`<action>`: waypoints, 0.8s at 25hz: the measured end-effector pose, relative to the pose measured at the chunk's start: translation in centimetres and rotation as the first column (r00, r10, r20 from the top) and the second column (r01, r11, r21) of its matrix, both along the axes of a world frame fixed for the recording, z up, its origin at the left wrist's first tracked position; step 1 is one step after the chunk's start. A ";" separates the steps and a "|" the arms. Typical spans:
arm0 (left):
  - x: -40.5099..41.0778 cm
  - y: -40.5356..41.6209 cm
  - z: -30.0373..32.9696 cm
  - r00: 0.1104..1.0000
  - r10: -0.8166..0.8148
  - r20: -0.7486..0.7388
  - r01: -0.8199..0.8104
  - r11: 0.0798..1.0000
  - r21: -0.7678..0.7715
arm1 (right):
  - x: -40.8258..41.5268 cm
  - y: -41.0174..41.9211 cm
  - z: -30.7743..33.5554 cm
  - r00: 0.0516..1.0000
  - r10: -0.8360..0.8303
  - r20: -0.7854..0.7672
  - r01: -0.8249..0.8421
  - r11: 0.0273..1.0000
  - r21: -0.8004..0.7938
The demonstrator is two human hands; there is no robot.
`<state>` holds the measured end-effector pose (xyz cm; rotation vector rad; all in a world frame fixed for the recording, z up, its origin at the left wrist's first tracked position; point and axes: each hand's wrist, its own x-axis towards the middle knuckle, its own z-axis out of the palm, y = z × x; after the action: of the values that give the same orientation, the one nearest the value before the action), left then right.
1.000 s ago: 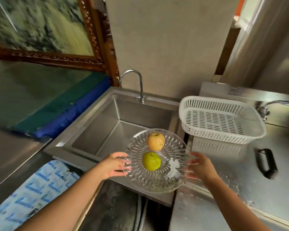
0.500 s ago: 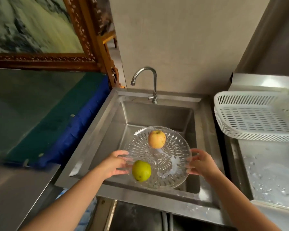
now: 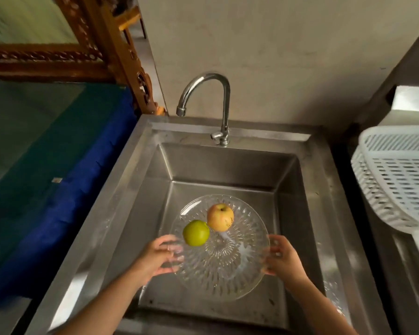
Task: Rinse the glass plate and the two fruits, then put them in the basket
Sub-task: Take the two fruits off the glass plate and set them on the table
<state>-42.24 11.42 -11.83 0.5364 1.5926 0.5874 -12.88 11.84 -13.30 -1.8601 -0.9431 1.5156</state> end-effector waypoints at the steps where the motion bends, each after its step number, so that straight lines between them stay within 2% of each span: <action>1: -0.4 1.1 -2.0 1.000 0.000 0.001 0.000 1.000 -0.003 | -0.5 1.2 -1.9 1.000 -0.001 0.002 0.001 1.000 -0.006; 11: -3.8 6.6 -21.1 0.996 -0.012 -0.092 0.006 0.998 -0.059 | -4.6 5.4 -19.6 0.998 -0.059 -0.002 0.059 0.993 -0.100; 15: -4.1 6.4 -24.3 0.993 -0.074 -0.094 0.065 0.994 -0.090 | -4.9 4.8 -23.0 0.996 -0.084 0.001 0.083 0.987 -0.138; 20: -4.0 5.5 -26.4 0.977 -0.126 -0.171 0.108 0.988 -0.114 | -4.6 4.0 -26.0 0.996 -0.064 0.060 0.076 0.971 -0.227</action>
<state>-46.19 16.90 -38.28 0.6131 1.7361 0.3731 -17.52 15.81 -39.32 -2.0808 -0.7415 1.5963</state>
